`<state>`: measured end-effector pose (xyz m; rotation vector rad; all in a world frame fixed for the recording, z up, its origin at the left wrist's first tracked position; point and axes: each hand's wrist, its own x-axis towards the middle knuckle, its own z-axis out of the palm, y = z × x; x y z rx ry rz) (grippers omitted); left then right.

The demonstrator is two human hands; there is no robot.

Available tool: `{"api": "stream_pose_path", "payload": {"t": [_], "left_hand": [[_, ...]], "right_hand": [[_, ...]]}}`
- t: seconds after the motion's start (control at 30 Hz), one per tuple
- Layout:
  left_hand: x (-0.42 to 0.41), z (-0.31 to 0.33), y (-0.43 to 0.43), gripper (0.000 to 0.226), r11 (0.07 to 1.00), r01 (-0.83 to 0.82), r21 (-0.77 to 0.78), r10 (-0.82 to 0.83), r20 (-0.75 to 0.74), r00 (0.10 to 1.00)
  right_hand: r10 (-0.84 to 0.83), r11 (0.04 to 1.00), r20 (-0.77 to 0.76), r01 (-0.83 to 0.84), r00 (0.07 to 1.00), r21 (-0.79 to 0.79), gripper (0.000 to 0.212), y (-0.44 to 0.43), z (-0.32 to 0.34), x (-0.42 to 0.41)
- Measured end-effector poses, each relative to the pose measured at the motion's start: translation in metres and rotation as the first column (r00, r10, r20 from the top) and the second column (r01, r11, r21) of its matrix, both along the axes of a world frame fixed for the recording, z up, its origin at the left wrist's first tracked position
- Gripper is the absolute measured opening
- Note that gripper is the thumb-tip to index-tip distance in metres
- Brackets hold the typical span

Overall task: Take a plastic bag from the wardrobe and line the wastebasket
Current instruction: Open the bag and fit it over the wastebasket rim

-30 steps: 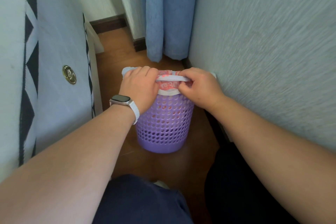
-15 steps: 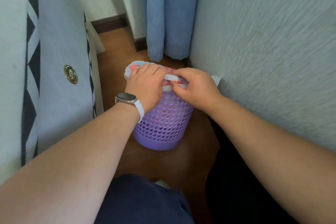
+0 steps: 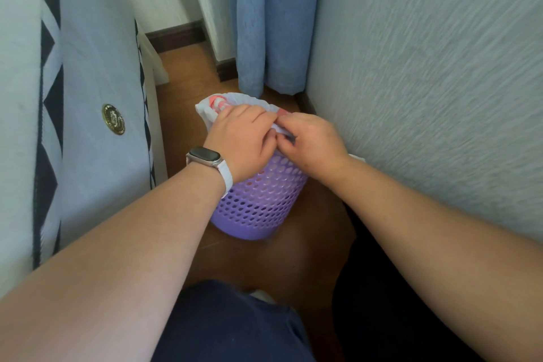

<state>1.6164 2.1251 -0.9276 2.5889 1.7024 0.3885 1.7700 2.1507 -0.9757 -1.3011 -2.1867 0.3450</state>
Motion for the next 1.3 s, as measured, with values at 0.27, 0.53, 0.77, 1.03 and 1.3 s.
{"api": "stream_pose_path", "payload": {"t": [0.27, 0.53, 0.77, 1.03, 1.3], "left_hand": [[-0.007, -0.005, 0.003, 0.019, 0.994, -0.105, -0.018, 0.103, -0.085, 0.991], [-0.008, -0.007, 0.004, 0.024, 0.981, -0.19, -0.028, 0.19, -0.001, 0.982], [0.0, -0.003, 0.002, 0.024, 0.999, -0.035, 0.013, 0.034, 0.036, 0.999], [-0.008, -0.008, 0.005, 0.015, 0.996, -0.085, -0.005, 0.085, 0.011, 0.996], [-0.011, -0.003, 0.001, 0.028, 0.984, -0.141, 0.112, 0.148, -0.064, 0.987]], "right_hand": [[0.0, 0.995, -0.101, -0.011, 0.995, -0.101, 0.042, 0.0, 0.002, 0.012], [-0.059, 0.998, -0.027, 0.058, 0.998, -0.019, 0.029, 0.007, 0.003, 0.016], [0.006, 0.994, -0.013, -0.005, 1.0, 0.113, 0.018, 0.002, 0.004, 0.004], [0.03, 0.998, -0.093, -0.035, 0.995, -0.047, 0.024, 0.006, 0.009, 0.019], [0.007, 1.0, -0.014, -0.007, 1.0, 0.015, 0.024, 0.001, 0.008, 0.013]]}}
